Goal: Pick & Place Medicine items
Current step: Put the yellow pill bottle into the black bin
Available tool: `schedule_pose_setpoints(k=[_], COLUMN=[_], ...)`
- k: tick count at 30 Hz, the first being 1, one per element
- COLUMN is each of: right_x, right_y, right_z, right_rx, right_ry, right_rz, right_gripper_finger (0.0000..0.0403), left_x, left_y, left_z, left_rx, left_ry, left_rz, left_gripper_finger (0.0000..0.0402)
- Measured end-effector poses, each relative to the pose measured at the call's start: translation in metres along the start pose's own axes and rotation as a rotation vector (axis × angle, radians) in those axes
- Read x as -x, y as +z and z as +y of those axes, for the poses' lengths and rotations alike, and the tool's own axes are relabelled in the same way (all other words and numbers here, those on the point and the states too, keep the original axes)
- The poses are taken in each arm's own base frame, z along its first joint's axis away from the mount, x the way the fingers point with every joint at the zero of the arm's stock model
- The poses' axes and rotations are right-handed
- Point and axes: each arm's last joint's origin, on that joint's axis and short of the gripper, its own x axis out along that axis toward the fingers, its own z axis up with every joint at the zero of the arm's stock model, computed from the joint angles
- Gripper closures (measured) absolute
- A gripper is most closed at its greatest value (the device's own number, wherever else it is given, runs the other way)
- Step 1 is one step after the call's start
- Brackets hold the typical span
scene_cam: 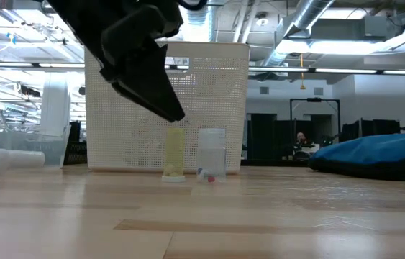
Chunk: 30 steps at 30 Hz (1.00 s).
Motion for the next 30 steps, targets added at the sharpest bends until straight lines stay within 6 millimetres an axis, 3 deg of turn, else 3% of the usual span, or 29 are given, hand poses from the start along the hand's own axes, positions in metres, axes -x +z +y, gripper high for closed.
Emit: schedule_pose_setpoints(k=[30], right_x=[0.000], right_y=[-0.002], right_z=[0.000], right_rx=[0.025], right_ry=[0.010], right_rz=[0.025], right_gripper_finger=[0.0294], left_x=[-0.011], left_y=[0.000], left_z=[0.011], left_rx=[-0.028], left_ry=[-0.115], left_rz=[0.079], left_gripper_finger=[0.0219])
